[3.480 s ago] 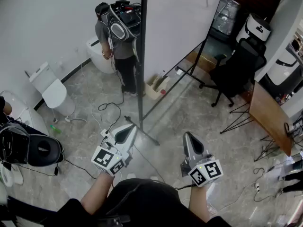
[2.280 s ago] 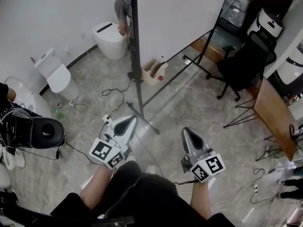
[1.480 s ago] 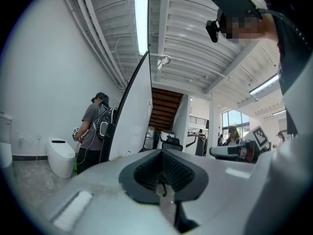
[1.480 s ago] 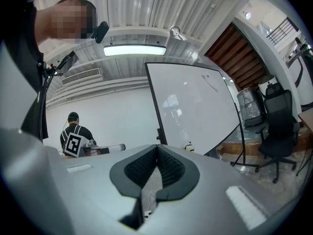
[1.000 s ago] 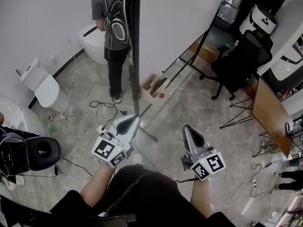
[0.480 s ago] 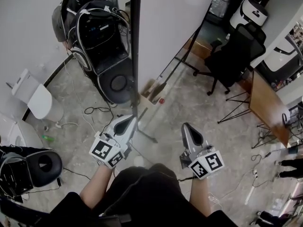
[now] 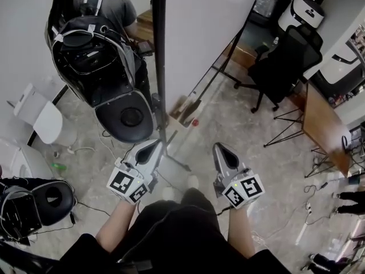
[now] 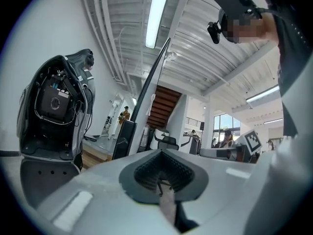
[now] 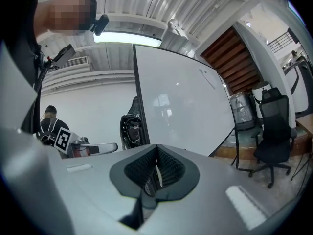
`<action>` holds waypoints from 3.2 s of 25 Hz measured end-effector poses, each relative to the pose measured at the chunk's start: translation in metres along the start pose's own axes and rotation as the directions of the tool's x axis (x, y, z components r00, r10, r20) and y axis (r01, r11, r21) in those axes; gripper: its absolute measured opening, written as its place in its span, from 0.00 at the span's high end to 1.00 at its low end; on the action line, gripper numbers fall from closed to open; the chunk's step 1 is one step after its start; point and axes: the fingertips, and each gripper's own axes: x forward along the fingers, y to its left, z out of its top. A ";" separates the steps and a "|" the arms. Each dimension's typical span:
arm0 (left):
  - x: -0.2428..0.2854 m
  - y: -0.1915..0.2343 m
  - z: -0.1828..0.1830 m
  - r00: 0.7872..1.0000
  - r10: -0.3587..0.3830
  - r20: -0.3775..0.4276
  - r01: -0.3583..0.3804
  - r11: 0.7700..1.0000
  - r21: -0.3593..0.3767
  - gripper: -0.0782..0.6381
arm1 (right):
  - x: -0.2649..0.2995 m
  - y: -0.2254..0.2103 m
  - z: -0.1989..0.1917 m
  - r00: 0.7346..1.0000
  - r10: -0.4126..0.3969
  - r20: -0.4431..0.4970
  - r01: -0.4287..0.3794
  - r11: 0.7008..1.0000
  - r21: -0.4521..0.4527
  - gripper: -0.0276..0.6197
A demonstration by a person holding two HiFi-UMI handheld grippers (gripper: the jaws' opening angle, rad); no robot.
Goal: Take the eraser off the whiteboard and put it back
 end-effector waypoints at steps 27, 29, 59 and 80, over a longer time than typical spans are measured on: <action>0.090 0.034 -0.011 0.967 0.253 0.006 -0.253 0.966 0.056 0.88 | 0.136 -0.101 -0.054 0.951 0.241 -0.195 -0.250 0.968 -0.023 0.58; 0.091 0.035 -0.012 0.964 0.265 0.004 -0.265 0.963 0.056 0.88 | 0.141 -0.103 -0.058 0.946 0.249 -0.208 -0.259 0.965 -0.023 0.55; 0.091 0.037 -0.032 0.929 0.370 -0.021 -0.368 0.928 0.054 0.88 | 0.183 -0.098 -0.092 0.893 0.342 -0.294 -0.369 0.929 -0.040 0.42; 0.080 0.047 -0.034 0.912 0.410 -0.017 -0.409 0.911 0.047 0.88 | 0.194 -0.096 -0.098 0.892 0.336 -0.302 -0.377 0.922 -0.088 0.51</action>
